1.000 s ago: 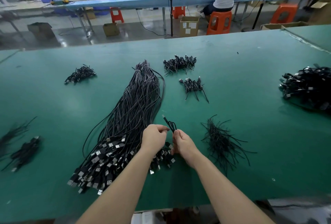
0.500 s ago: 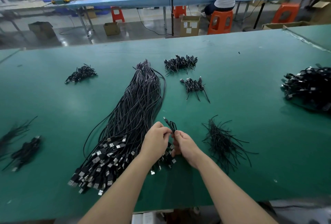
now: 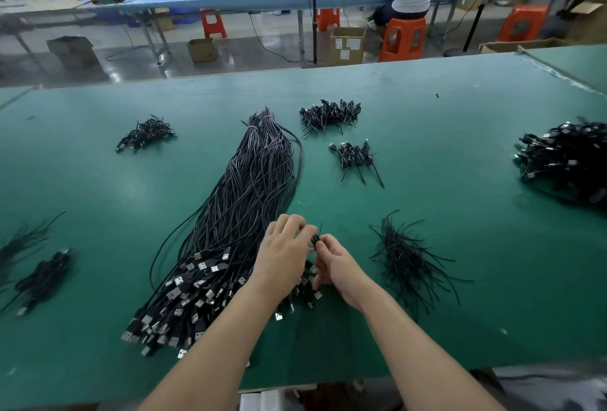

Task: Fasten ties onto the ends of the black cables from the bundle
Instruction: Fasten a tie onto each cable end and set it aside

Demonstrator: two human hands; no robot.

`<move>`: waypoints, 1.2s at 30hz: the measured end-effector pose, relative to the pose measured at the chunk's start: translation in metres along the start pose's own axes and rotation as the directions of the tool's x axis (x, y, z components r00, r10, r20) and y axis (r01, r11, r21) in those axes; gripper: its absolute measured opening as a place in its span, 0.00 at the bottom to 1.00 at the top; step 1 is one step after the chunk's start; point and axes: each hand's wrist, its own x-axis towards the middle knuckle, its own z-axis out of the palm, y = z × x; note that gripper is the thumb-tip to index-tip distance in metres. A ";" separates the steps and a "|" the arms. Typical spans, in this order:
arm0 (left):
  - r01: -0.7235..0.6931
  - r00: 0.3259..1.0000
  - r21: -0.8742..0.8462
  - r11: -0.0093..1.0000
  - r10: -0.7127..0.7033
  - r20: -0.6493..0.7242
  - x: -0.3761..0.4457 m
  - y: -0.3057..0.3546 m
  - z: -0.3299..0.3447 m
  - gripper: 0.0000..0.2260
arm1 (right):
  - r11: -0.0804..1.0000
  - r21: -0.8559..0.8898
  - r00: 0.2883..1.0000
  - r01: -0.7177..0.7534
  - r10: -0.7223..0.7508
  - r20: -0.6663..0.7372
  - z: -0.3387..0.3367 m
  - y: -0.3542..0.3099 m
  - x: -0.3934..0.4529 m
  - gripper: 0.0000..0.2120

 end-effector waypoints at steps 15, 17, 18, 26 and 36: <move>0.119 0.979 -0.091 0.989 -0.101 0.178 0.011 -0.008 -0.007 0.07 | 0.994 -0.102 0.999 0.037 -0.040 -0.026 0.005 0.006 0.000 0.11; 0.179 0.971 -0.108 0.978 -0.158 0.182 0.013 -0.005 -0.005 0.07 | 0.995 -0.095 0.998 0.040 -0.045 -0.044 0.005 0.008 0.000 0.11; 0.212 0.965 -0.120 0.970 -0.188 0.182 0.013 -0.004 -0.005 0.07 | 0.995 -0.093 0.997 0.043 -0.048 -0.053 0.004 0.008 0.000 0.11; 0.410 0.905 -0.213 0.887 -0.366 0.218 0.015 0.007 -0.002 0.01 | 0.997 -0.030 0.993 0.073 -0.075 -0.087 0.000 0.013 0.000 0.08; 0.603 0.786 -0.265 0.752 -0.507 0.353 0.022 0.007 -0.003 0.04 | 0.980 0.144 0.987 0.136 -0.122 -0.107 -0.004 0.020 0.001 0.04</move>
